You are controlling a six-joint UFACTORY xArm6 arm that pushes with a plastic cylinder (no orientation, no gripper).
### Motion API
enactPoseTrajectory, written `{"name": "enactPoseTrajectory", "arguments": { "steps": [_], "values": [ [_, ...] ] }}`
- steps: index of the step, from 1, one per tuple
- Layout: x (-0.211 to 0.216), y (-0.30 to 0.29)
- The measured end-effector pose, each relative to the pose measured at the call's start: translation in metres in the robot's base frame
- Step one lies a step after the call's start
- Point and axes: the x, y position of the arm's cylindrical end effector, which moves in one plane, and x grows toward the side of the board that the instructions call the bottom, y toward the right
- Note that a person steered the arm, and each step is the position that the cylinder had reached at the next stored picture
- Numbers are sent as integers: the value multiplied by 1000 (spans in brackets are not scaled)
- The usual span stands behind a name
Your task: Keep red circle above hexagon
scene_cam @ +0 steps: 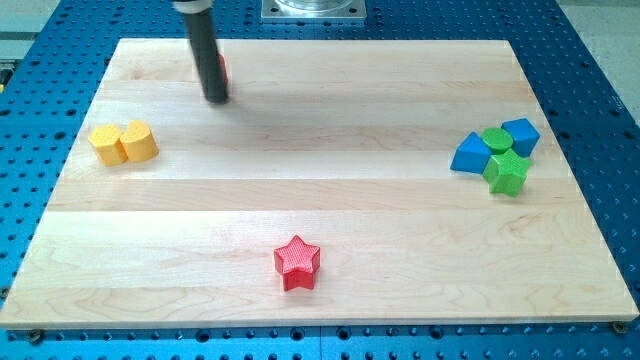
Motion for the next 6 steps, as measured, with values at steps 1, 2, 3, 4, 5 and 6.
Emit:
{"name": "enactPoseTrajectory", "arguments": {
  "steps": [1,2,3,4,5,6],
  "values": [
    [-34,29],
    [-71,8],
    [4,-54],
    [32,-82],
    [31,-88],
    [48,-99]
  ]
}}
